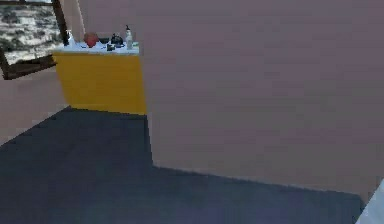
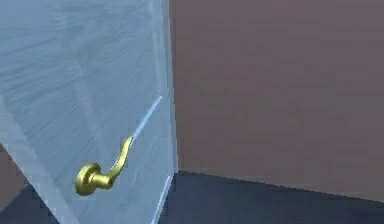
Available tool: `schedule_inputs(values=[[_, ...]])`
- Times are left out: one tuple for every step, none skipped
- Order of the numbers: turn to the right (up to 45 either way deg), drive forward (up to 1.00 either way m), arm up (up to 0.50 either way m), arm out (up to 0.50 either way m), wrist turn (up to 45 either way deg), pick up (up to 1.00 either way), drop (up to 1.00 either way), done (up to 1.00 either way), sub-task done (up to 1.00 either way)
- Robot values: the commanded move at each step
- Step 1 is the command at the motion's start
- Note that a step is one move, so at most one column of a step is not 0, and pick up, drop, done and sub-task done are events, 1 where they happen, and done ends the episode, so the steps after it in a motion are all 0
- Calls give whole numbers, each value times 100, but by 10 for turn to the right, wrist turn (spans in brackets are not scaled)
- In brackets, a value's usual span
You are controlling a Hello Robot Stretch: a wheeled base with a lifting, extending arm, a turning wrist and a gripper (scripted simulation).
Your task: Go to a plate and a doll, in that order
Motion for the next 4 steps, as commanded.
schedule_inputs(values=[[0,60,0,0,0,0,0,0,0],[450,0,0,0,0,0,0,0,0],[120,0,0,0,0,0,0,0,0],[0,5,0,0,0,0,0,0,0]])
